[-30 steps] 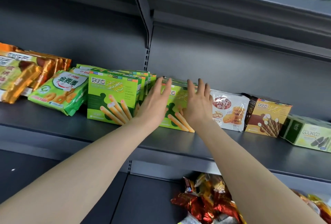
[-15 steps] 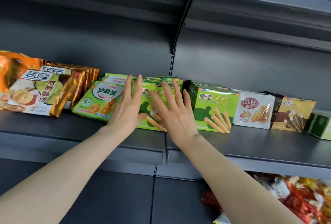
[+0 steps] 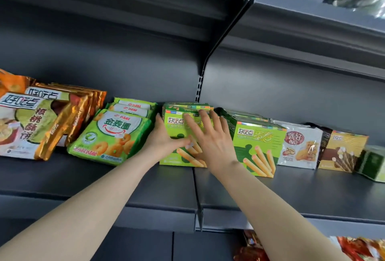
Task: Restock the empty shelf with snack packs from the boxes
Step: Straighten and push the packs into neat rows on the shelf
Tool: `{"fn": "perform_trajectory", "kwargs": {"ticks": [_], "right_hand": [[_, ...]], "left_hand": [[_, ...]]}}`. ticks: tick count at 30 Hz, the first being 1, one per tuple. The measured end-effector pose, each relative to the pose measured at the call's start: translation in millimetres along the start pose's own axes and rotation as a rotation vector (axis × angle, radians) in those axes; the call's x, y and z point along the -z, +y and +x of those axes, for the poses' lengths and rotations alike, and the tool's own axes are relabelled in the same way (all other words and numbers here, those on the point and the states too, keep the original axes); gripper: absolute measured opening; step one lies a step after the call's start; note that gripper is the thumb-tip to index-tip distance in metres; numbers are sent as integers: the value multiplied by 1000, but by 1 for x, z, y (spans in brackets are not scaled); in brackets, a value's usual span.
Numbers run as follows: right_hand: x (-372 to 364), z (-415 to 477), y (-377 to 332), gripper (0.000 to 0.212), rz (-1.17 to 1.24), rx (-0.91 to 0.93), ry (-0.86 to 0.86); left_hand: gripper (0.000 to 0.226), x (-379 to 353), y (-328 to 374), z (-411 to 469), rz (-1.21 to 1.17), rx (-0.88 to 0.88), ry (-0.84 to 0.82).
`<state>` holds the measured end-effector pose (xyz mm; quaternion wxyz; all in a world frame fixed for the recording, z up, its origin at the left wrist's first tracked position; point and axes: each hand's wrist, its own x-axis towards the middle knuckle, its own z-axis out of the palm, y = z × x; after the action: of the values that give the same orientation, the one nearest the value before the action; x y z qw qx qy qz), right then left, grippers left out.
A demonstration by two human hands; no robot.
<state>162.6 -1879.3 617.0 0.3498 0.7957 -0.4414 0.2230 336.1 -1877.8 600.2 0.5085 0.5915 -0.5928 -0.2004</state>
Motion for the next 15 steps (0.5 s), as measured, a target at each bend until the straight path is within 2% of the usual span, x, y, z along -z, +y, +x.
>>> {"fn": "perform_trajectory", "kwargs": {"ticks": [3,6,8,15], "right_hand": [[-1,9,9,110,33,20,127],[-6,21,18,94,124,32,216],[-9,26,19,85,122,22,247],[-14,30,32,81,131,-36,195]], "left_hand": [[126,5,1,24,-361,142,-24],[123,7,6,48,-587,251,-51],[124,3,8,60,-636,287,-61],[118,-26,12,69,-562,258,-42]]}}
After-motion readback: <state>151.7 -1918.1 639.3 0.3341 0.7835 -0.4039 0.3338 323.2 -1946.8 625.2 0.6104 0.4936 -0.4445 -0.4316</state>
